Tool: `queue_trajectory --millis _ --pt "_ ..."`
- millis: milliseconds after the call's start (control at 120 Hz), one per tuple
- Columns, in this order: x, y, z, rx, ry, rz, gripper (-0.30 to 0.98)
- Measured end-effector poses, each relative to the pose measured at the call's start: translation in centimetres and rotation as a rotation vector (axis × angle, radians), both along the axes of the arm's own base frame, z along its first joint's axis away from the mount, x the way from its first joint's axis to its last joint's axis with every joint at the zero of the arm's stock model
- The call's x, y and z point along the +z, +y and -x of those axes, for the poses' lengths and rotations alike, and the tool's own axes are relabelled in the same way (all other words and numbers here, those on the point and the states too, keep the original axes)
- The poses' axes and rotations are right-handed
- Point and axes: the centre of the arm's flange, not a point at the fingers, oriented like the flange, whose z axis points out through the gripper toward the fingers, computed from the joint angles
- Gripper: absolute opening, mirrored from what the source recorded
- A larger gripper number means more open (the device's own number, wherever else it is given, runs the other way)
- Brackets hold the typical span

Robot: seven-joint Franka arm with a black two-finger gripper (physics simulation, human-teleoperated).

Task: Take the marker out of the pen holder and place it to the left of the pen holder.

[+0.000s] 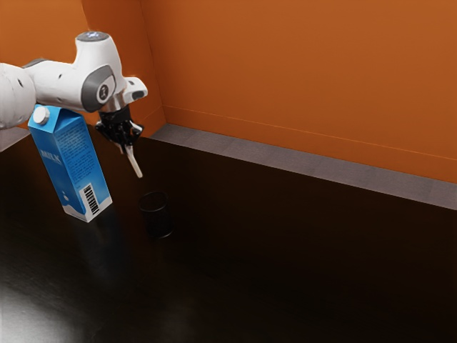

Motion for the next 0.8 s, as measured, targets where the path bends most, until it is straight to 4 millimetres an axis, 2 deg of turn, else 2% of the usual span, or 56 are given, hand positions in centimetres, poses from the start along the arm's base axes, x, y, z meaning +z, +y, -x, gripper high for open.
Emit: queue_trajectory --millis 133,308,500,725,775,800 --pt "-1.5 1.1 -0.9 0.013 0.008 -0.004 -0.10" --pt "-4.0 2.7 -0.9 0.035 0.035 0.022 -0.10" --pt "-6.1 2.7 -1.2 0.035 0.056 0.035 -0.09" --pt "-6.5 2.8 -0.7 0.035 0.057 0.061 0.37" --pt "-6.4 2.8 0.2 0.042 0.061 0.078 0.44" --pt "-5.7 2.5 1.2 0.044 0.060 0.088 0.47"
